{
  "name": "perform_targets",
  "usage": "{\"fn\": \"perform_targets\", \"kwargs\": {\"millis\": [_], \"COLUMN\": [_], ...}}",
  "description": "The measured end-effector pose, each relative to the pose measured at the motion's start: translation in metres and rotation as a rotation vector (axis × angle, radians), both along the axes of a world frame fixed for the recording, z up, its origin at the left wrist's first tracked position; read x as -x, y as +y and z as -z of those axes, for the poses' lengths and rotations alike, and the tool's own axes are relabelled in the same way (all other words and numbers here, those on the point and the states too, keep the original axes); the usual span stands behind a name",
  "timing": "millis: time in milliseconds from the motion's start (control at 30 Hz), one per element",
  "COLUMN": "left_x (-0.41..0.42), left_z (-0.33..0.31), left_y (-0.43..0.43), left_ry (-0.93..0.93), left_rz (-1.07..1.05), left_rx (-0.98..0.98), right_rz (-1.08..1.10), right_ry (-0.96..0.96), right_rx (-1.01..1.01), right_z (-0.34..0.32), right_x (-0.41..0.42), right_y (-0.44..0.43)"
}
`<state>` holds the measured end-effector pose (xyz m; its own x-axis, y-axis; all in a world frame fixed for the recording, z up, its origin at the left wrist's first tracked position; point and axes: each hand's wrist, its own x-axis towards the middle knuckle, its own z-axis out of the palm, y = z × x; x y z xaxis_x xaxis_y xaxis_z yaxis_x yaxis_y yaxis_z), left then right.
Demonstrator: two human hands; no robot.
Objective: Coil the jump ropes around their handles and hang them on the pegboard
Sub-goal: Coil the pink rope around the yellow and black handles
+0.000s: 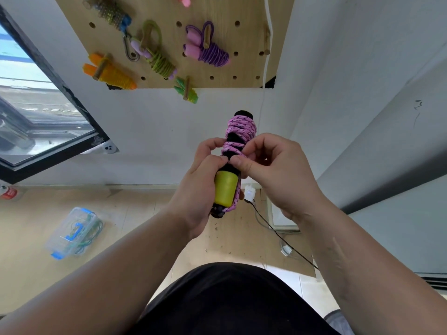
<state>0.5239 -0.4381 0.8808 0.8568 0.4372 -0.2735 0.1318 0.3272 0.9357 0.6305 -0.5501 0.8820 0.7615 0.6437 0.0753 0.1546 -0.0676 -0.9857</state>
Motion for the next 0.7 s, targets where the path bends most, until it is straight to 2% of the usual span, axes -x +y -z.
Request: {"fn": "perform_targets", "kwargs": {"millis": [133, 500, 700], "left_x": [-0.002, -0.005, -0.012], "left_z": [0.001, -0.001, 0.008], "left_y": [-0.003, 0.006, -0.002], "left_ry": [0.013, -0.092, -0.114], "left_rz": [-0.018, -0.045, -0.184], "left_rx": [0.07, 0.003, 0.03], "right_rz": [-0.055, -0.109, -0.07], "right_ry": [0.026, 0.069, -0.089], "right_rx": [0.041, 0.01, 0.117], "right_z": [-0.003, -0.014, -0.013], "right_x": [-0.003, -0.005, 0.001], "right_y": [0.002, 0.007, 0.01]}}
